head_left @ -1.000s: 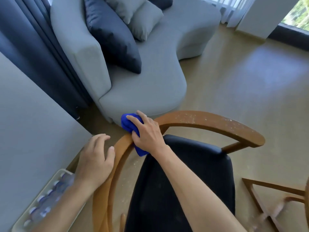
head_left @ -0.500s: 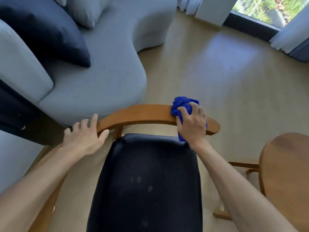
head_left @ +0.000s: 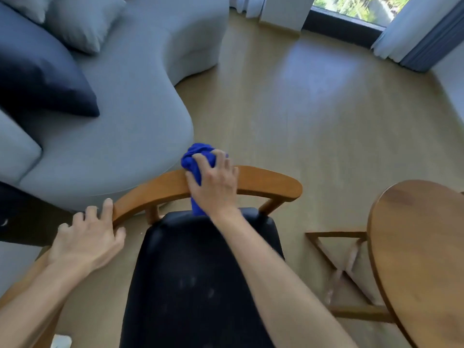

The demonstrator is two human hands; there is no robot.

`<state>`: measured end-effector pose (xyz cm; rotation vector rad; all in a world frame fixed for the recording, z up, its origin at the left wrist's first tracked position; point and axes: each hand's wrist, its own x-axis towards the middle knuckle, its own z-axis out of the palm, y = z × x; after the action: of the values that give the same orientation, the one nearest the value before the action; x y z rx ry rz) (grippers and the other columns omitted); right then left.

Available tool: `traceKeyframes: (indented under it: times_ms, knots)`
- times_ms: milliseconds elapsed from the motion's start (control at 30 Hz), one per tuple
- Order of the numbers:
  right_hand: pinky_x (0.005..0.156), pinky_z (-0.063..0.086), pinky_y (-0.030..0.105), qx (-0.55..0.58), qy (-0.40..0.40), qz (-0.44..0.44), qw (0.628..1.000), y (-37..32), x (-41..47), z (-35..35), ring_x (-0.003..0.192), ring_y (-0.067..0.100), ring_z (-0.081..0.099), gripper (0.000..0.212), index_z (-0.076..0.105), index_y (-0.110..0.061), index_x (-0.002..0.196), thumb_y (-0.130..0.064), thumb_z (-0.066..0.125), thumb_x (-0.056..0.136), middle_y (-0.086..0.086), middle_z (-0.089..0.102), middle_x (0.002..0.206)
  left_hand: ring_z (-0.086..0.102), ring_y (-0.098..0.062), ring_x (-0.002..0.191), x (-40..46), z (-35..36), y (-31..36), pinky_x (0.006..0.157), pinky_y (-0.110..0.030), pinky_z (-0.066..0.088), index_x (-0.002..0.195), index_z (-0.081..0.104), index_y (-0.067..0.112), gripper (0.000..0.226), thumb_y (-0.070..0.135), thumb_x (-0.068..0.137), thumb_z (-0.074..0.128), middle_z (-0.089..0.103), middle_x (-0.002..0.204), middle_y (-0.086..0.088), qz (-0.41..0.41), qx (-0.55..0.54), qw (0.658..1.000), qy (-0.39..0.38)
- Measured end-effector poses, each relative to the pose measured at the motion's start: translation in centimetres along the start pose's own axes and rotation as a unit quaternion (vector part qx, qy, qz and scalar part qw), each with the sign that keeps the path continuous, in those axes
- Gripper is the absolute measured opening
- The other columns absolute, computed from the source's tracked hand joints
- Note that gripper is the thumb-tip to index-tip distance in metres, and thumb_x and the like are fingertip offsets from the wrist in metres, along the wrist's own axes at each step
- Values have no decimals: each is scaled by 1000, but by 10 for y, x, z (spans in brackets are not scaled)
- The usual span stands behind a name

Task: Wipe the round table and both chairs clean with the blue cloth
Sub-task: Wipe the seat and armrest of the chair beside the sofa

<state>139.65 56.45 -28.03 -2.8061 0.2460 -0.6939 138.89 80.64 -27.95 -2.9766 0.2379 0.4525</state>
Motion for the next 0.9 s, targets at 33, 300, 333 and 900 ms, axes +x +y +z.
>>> traceKeyframes:
  times_ms: [33,300,333,900]
  knots:
    - [80,40,44,-11,-25,-19,999,-28,-4,15,99,35,53,35,66,-22,101,-50,61,80,12,56,118,55,-29,103,1,1,0,81,-42,48,142,15,17,65,52,91,34,51,123,-12,2,-4,1000,3]
    - [83,48,50,-55,-13,-25,998,82,-13,-4,107,37,57,25,66,-18,102,-33,59,83,13,60,117,54,-32,101,-2,-2,7,78,-42,43,141,22,14,63,48,90,38,52,121,-14,-8,17,1000,8]
    - [81,50,48,-72,-3,5,997,112,-16,-18,104,36,59,26,65,-18,103,-32,59,82,13,60,114,54,-32,102,-3,-3,9,78,-42,43,141,22,13,64,47,89,39,52,121,-14,-8,18,1000,6]
    - [85,43,45,102,-52,-206,972,-86,-28,49,104,34,58,19,71,-16,94,-30,59,90,12,64,114,54,-26,102,-2,-7,5,80,-37,43,129,30,12,50,34,85,43,51,113,-8,7,35,999,-24]
